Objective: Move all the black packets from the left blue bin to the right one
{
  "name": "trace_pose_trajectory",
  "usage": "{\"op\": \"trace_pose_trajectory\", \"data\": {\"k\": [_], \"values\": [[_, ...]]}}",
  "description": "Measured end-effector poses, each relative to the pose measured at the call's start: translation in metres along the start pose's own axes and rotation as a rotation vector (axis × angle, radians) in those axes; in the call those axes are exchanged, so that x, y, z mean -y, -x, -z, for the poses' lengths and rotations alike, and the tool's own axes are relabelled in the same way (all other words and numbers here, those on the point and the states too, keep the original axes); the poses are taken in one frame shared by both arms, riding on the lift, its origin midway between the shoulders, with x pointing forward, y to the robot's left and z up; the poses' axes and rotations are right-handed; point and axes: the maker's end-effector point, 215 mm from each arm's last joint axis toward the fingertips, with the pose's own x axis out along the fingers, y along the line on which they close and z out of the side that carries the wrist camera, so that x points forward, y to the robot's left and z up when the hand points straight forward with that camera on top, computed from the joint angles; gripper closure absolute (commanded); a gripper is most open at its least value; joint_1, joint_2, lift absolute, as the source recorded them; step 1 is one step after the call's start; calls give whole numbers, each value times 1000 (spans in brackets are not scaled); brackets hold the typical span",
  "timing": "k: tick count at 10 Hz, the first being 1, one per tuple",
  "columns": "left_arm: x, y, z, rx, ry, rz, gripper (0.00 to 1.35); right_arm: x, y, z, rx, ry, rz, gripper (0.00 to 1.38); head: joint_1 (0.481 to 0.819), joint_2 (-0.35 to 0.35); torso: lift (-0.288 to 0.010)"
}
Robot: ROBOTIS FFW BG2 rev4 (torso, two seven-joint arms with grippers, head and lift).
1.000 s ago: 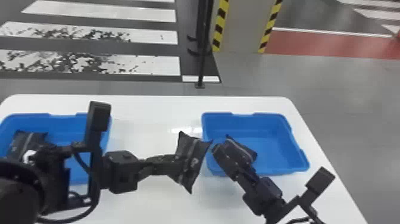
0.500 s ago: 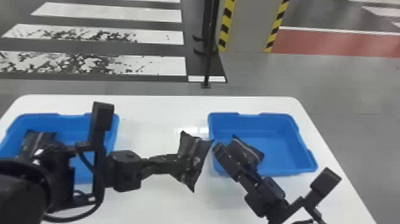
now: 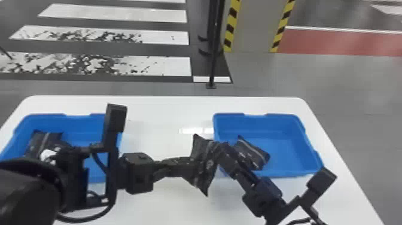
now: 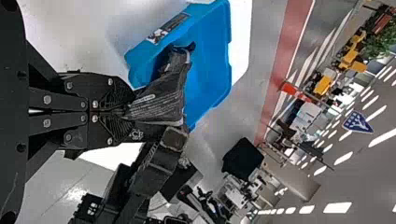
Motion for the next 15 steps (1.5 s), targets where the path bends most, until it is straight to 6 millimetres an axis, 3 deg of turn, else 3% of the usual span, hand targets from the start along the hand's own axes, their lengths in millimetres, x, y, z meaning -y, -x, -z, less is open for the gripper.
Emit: {"op": "trace_pose_trajectory", "data": {"k": [3,4,5,6,7,8,10,12,15], "values": [[-1,0,-2,8,-1,-3,1197,-2,0,0,10,-27,-10,1279,695,-101,-138],[-3,1,-4,18,-1,-11,960,-7,-1,1,17,-53,-27,1279,695,-94,-138],[-7,3,-5,36,9,-23,461,-11,-2,2,19,-72,-40,1279,695,-84,-138],[-10,7,-4,57,36,-32,131,-13,-3,0,24,-82,-46,1279,695,-75,-138],[-14,11,2,68,62,-41,98,-9,-2,-6,35,-84,-41,1279,695,-73,-138],[-17,14,6,74,79,-46,150,1,-1,-17,50,-68,-26,1279,695,-81,-138],[-21,22,6,110,96,-58,157,33,5,-54,89,-6,23,1279,695,-126,-138],[-31,37,2,148,103,-90,156,75,9,-86,107,60,85,1279,695,-156,-138],[-51,67,1,192,109,-163,153,157,17,-112,77,164,242,1217,695,-185,-138]]}}
